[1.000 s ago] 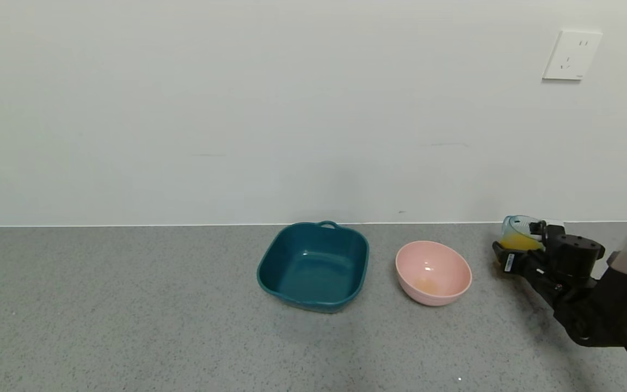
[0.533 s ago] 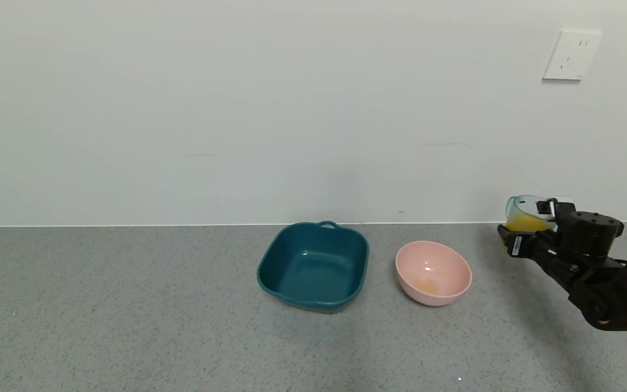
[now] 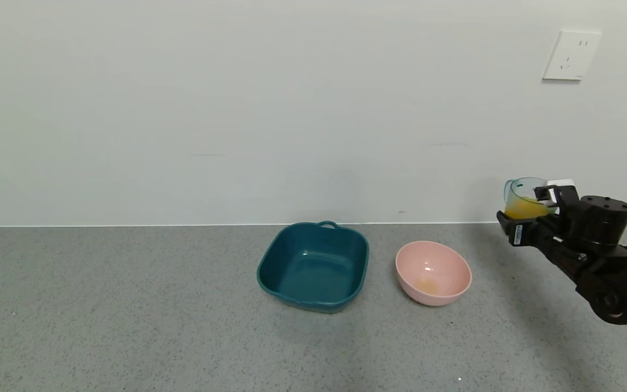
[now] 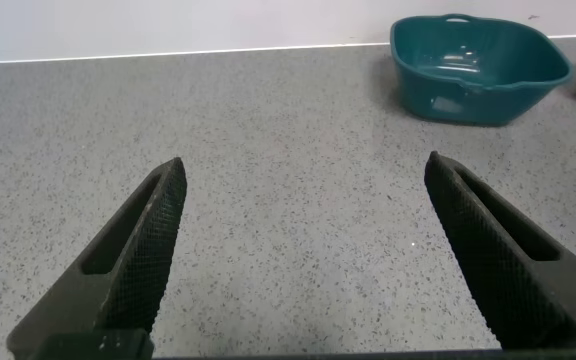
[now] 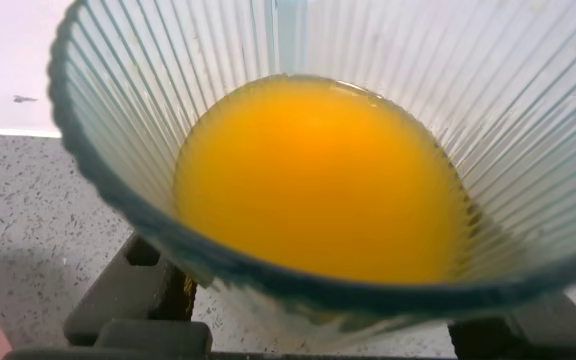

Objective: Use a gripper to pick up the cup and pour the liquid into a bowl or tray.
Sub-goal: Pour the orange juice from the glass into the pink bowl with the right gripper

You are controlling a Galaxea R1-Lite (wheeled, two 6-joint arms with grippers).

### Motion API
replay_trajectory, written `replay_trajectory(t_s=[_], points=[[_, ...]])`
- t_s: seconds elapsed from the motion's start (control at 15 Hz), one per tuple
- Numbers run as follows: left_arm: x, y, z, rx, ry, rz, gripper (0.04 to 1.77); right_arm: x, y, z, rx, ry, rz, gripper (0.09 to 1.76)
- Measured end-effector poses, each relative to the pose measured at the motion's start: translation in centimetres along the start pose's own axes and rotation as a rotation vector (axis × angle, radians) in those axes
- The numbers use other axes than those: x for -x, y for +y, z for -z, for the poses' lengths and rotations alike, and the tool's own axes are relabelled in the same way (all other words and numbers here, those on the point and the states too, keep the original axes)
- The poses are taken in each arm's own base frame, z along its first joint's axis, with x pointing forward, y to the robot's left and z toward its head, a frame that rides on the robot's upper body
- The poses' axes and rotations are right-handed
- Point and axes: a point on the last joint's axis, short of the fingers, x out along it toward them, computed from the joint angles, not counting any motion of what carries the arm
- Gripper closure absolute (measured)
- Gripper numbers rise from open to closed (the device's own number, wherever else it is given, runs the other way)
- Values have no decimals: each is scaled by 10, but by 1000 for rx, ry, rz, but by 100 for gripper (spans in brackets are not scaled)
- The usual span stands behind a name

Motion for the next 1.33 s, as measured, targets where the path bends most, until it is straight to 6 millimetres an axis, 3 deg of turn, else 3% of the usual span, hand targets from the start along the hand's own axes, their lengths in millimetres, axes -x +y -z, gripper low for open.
replay_trajectory(t_s=[0.53, 1.33], points=[[0, 0, 0, 0, 0, 0, 9, 7, 12, -14, 131, -45, -57, 50], [0, 0, 0, 0, 0, 0, 9, 11, 37, -12, 378, -56, -124, 50]])
